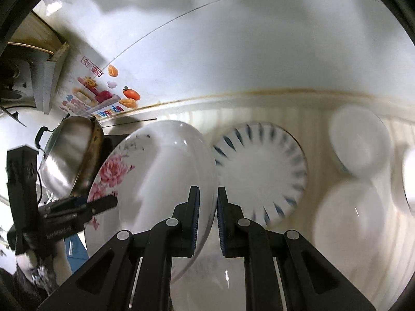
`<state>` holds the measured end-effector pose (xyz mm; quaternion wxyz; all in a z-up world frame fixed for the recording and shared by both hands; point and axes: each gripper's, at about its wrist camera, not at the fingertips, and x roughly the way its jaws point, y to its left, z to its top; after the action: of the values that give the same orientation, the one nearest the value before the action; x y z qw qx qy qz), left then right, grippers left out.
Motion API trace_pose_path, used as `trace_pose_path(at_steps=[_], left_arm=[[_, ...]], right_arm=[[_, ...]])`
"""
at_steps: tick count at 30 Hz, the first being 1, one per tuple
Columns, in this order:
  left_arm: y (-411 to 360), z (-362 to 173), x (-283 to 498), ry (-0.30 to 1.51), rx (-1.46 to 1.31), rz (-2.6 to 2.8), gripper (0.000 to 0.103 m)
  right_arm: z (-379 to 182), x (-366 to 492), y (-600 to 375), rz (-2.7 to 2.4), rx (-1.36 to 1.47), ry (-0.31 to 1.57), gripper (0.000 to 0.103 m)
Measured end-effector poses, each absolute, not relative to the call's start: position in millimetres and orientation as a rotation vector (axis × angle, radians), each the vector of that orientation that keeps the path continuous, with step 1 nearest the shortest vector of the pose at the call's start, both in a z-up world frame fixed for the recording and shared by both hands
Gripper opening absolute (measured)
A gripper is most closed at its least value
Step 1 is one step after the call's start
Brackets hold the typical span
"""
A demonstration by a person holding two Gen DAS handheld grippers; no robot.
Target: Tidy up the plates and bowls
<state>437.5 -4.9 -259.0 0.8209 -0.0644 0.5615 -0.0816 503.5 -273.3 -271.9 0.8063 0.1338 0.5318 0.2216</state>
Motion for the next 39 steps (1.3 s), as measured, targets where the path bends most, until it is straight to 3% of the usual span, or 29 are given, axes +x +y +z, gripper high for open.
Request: trace_pose_path(at_steps=[9,16,25,39], left_arm=[[-57.5,-295.3,398.1,1.303,-0.050,-0.310,0.043],[-83.7,-327.1,370.8,1.391,0.039,-0.335,0.043],[-86.9,-356.4,371.6,1.483,0.100,-0.296,0.043],[-111.9,-375.7,375.6,1.521,0.193,-0.292,0.043]], right_arm=[[-283.6,407.9,-344.9,0.355,0.380,1.159,0.015],[-329.3,361.2,-373.6,0.296,0.442,1.252,0.015],[-379.9,351.3,-365.1,0.287,0.481,1.340,0.015],[-396.0,360.4,-362.8,0.277,0.451,1.397,0.015]])
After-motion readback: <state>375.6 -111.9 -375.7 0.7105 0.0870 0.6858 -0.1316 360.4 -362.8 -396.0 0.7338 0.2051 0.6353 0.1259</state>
